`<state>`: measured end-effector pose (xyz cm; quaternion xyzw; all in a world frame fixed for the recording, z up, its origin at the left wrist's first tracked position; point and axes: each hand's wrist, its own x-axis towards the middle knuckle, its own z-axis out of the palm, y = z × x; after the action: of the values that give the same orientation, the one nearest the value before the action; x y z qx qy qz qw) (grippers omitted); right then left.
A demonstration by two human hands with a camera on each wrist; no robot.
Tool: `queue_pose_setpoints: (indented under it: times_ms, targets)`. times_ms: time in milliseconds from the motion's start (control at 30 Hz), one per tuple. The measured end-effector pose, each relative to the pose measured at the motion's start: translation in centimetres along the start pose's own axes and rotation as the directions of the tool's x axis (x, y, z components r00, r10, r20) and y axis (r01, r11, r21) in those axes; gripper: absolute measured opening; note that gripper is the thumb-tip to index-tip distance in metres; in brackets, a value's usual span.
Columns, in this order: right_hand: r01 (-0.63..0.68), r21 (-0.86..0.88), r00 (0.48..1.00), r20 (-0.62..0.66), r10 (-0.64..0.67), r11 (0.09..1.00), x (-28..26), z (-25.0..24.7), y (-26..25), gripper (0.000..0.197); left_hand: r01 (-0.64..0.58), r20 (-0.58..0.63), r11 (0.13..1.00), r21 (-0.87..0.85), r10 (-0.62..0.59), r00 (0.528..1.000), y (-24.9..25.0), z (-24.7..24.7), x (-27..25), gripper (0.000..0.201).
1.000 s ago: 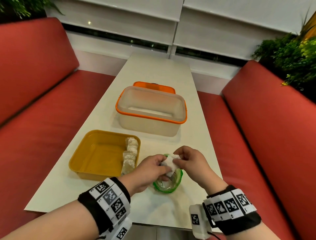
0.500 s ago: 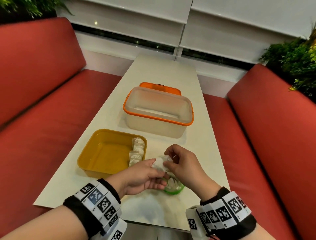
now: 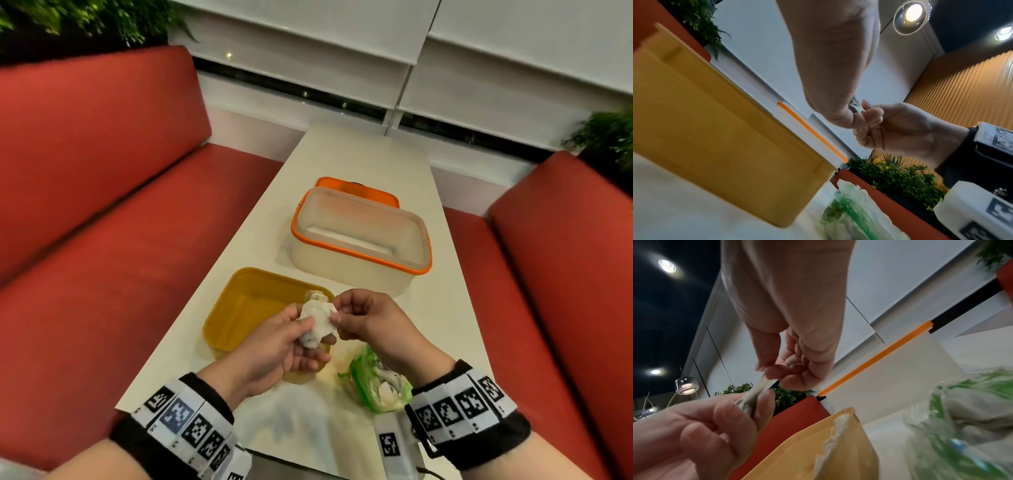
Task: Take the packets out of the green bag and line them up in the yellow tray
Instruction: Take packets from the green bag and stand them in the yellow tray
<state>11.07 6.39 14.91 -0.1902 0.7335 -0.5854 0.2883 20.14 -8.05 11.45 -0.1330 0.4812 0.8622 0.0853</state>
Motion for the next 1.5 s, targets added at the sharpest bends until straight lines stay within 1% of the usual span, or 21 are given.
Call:
queue_pose_setpoints:
  times_ms: [100, 167, 200, 300, 400, 500, 567, 667, 767, 867, 967, 1033, 1133, 1233, 1300, 1400, 1500]
  targets:
    - [-0.026, 0.023, 0.999, 0.031, 0.025, 0.999, 1.1, 0.6, -0.5, 0.011, -0.037, -0.047, 0.999, -0.035, 0.035, 0.998, 0.4, -0.8, 0.3, 0.016]
    - [-0.032, 0.029, 0.999, 0.024, 0.031, 0.999, 1.8, 1.0, -0.8, 0.009, -0.076, -0.115, 0.997, -0.026, 0.073, 0.991, 0.5, -1.5, 0.7, 0.013]
    - [-0.023, 0.003, 1.000, 0.020, 0.023, 1.000, 2.1, 1.1, -0.9, 0.008, -0.094, -0.148, 0.995, -0.015, 0.090, 0.985, 0.5, -1.8, 0.9, 0.011]
    - [0.015, -0.173, 1.000, -0.012, -0.017, 0.985, 3.0, 1.8, -1.0, 0.012, -0.106, -0.203, 0.994, 0.010, 0.105, 0.974, 0.7, -2.6, 1.5, 0.008]
    - [0.049, -0.350, 0.996, -0.055, -0.073, 0.935, 3.7, 2.4, -1.1, 0.010, -0.097, -0.214, 0.995, 0.037, 0.103, 0.971, 0.7, -3.3, 1.8, 0.009]
    - [0.094, -0.506, 0.992, -0.026, -0.124, 0.857, 4.1, 3.0, -1.2, 0.015, -0.099, -0.216, 0.993, 0.068, 0.111, 0.970, 0.7, -3.7, 2.0, 0.012]
    - [0.126, -0.571, 0.988, -0.001, -0.154, 0.811, 4.3, 3.5, -1.5, 0.017, -0.105, -0.210, 0.992, 0.074, 0.119, 0.970, 0.8, -3.9, 2.0, 0.013]
    - [0.142, -0.593, 0.982, -0.017, -0.189, 0.793, 4.8, 3.8, -2.1, 0.020, -0.121, -0.194, 0.989, 0.079, 0.134, 0.972, 0.9, -4.2, 1.9, 0.013]
    - [0.149, -0.608, 0.982, -0.002, -0.190, 0.780, 5.0, 4.0, -2.7, 0.025, -0.141, -0.188, 0.985, 0.099, 0.158, 0.969, 1.0, -4.7, 1.8, 0.017]
    - [0.155, -0.622, 0.980, -0.001, -0.199, 0.767, 5.2, 4.1, -3.4, 0.021, -0.149, -0.197, 0.978, 0.148, 0.177, 0.964, 1.0, -5.4, 1.5, 0.021]
    - [0.177, -0.653, 0.968, -0.020, -0.250, 0.737, 5.4, 3.8, -4.1, 0.017, -0.144, -0.234, 0.972, 0.187, 0.186, 0.954, 0.8, -6.4, 1.5, 0.015]
    - [0.195, -0.717, 0.960, -0.002, -0.281, 0.669, 5.6, 3.5, -4.4, 0.014, -0.137, -0.277, 0.971, 0.195, 0.189, 0.942, 0.6, -7.0, 1.5, 0.011]
    - [0.198, -0.841, 0.958, 0.058, -0.280, 0.504, 6.4, 3.5, -4.4, 0.008, -0.142, -0.299, 0.972, 0.188, 0.194, 0.934, 0.6, -7.3, 1.5, 0.012]
    - [0.162, -0.917, 0.978, 0.101, -0.182, 0.364, 8.0, 3.5, -3.7, 0.011, -0.149, -0.289, 0.970, 0.190, 0.201, 0.936, 0.7, -7.3, 1.4, 0.013]
    - [0.131, -0.949, 0.989, 0.103, -0.111, 0.287, 9.0, 3.7, -3.1, 0.013, -0.147, -0.288, 0.971, 0.187, 0.198, 0.937, 0.8, -7.3, 1.4, 0.013]
    - [0.100, -0.973, 0.994, 0.091, -0.051, 0.210, 10.2, 4.2, -2.3, 0.018, -0.143, -0.291, 0.973, 0.183, 0.193, 0.937, 0.8, -7.5, 1.5, 0.012]
    - [0.086, -0.979, 0.996, 0.083, -0.023, 0.184, 11.0, 4.8, -1.6, 0.020, -0.136, -0.292, 0.974, 0.182, 0.185, 0.938, 0.7, -7.6, 1.5, 0.012]
